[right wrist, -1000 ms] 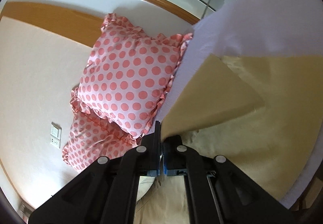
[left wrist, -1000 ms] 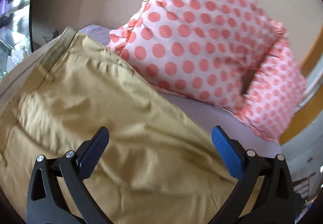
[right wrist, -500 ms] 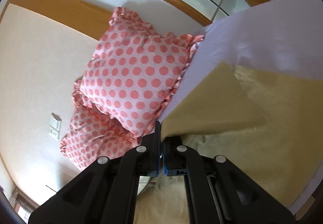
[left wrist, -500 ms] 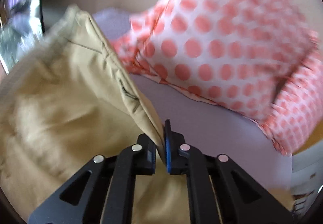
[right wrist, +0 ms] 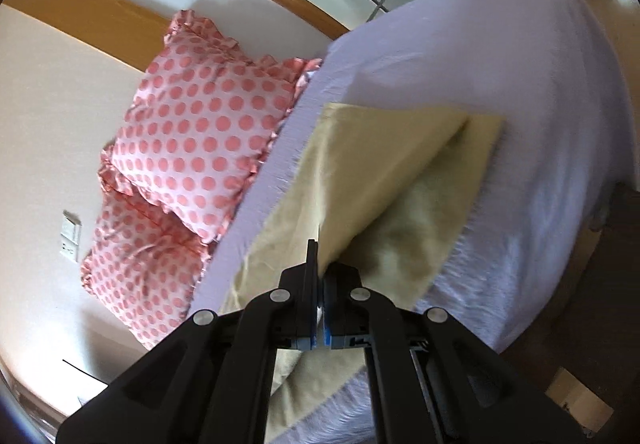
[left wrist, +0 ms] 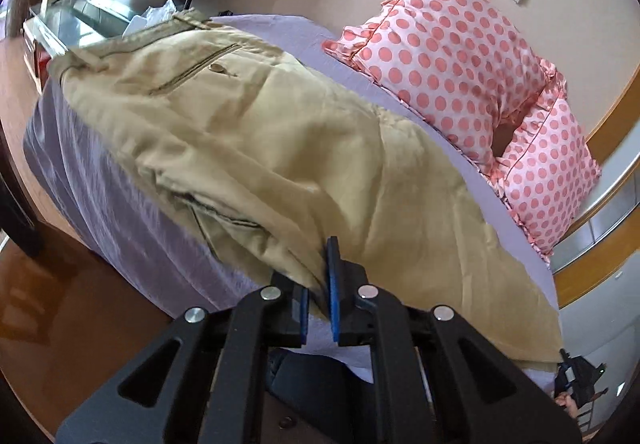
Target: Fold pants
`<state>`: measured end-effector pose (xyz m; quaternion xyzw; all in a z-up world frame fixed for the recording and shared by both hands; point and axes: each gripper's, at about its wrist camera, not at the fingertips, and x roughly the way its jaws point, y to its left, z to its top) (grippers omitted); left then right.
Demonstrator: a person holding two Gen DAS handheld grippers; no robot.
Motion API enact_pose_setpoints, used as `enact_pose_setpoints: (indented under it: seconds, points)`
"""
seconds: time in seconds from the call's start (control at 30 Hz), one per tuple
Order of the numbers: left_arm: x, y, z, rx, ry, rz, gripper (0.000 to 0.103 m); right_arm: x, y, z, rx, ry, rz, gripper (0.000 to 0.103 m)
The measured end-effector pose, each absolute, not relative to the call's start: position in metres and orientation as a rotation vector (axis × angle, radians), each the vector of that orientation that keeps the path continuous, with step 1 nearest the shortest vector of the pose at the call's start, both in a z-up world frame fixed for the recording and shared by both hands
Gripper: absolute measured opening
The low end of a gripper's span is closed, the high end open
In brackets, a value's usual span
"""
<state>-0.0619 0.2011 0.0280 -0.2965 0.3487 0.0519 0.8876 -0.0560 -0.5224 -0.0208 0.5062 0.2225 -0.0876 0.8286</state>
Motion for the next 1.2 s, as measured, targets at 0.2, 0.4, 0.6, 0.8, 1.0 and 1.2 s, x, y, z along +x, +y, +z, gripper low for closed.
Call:
enact_pose_setpoints:
  seconds: [0.2, 0.4, 0.6, 0.8, 1.0, 1.2]
  points:
    - [-0.067, 0.195, 0.023, -0.602, 0.691, 0.099, 0.012, -0.059, -0.522, -0.023, 1.046, 0.497, -0.208, 0.002]
    - [-0.073, 0.197, 0.023, -0.603, 0.674, 0.074, 0.019, -0.078, -0.534, -0.014, 0.991, 0.469, -0.371, 0.044]
    - [-0.087, 0.201, 0.028, -0.589, 0.641, 0.099, 0.03, -0.088, -0.558, -0.017, 0.958, 0.429, -0.476, 0.044]
    - [-0.107, 0.221, 0.033, -0.621, 0.579, 0.201, 0.042, -0.081, -0.549, -0.018, 0.892, 0.429, -0.44, 0.032]
    - [-0.113, 0.241, 0.028, -0.664, 0.568, 0.247, 0.045, -0.073, -0.538, -0.018, 0.842, 0.447, -0.396, 0.004]
    - [-0.119, 0.246, 0.022, -0.682, 0.557, 0.251, 0.054, -0.039, -0.505, 0.02, 0.732, 0.373, -0.26, 0.004]
